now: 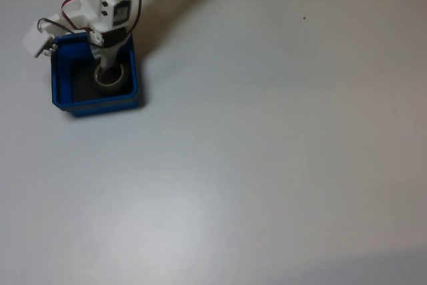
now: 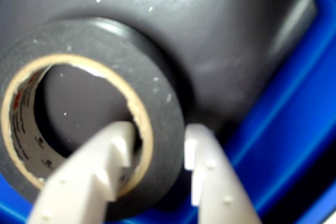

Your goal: Pick the black tape roll and drop it in the blue box

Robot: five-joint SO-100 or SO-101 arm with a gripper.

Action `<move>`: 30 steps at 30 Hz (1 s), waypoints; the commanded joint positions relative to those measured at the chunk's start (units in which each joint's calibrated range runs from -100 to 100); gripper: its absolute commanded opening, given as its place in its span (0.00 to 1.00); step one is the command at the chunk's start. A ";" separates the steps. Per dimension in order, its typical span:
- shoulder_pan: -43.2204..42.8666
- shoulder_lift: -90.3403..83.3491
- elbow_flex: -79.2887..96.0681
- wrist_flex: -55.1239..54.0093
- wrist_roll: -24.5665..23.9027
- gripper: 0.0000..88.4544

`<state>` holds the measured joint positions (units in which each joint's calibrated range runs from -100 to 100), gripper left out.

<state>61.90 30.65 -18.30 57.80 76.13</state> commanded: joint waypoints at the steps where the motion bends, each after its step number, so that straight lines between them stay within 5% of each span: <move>1: 0.29 -0.80 -4.08 -0.70 -0.13 0.18; 9: 0.39 -1.30 -4.79 -0.70 0.22 0.17; 14: 0.29 -1.64 -9.38 -0.62 0.22 0.01; 22: -0.79 -7.58 -10.19 -0.62 0.22 0.02; 30: -10.56 -18.44 -9.92 -0.62 0.31 0.02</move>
<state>55.17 19.22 -24.66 57.80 75.96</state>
